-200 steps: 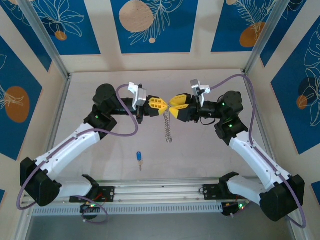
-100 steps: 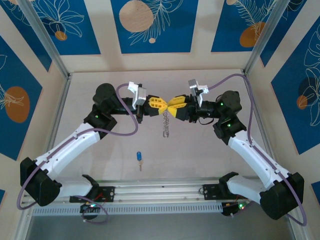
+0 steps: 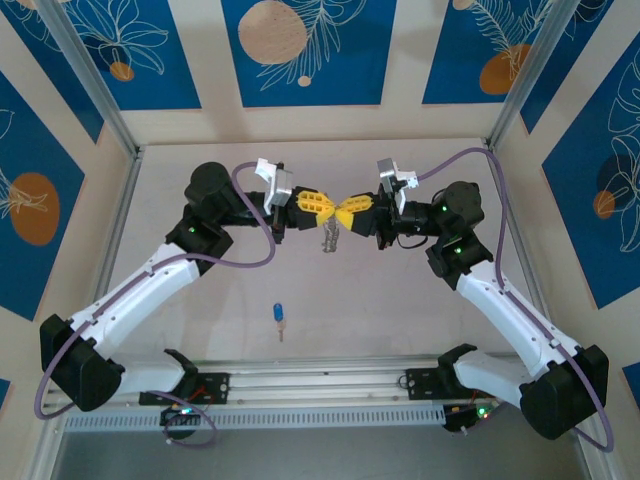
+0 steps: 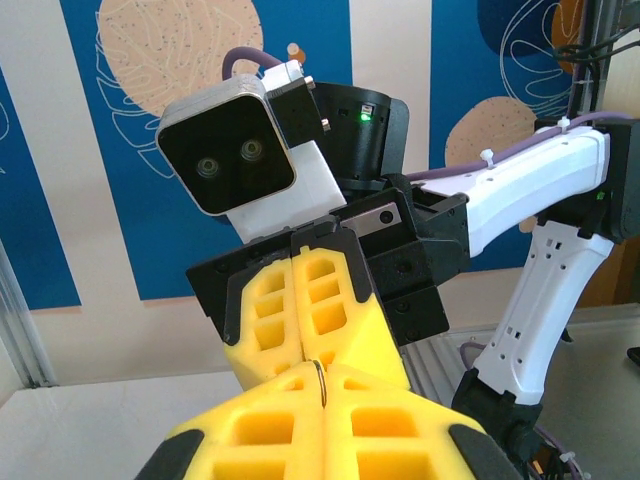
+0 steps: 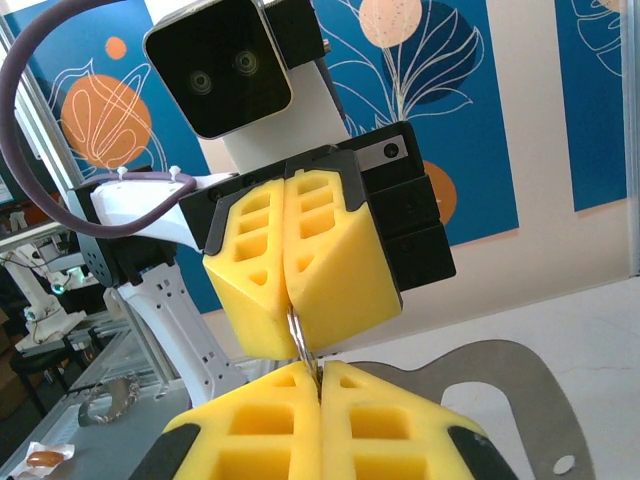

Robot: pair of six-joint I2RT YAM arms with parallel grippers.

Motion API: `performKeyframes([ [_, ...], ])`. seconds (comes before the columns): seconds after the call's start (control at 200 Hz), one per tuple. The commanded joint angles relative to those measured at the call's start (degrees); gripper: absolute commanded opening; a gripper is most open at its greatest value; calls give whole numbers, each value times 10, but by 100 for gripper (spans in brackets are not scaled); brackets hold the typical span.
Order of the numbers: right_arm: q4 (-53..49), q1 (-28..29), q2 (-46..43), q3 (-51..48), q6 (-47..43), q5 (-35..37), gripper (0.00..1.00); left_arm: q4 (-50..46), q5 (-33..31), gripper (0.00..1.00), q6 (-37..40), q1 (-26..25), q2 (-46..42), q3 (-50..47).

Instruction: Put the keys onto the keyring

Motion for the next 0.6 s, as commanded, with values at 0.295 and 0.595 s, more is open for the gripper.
performKeyframes([
  [0.295, 54, -14, -5, -4, 31, 53, 0, 110, -227, 41, -44, 4, -63, -71],
  [0.595, 115, -16, 8, -11, 73, 71, 0, 252, -225, 55, -186, 18, -36, -120],
])
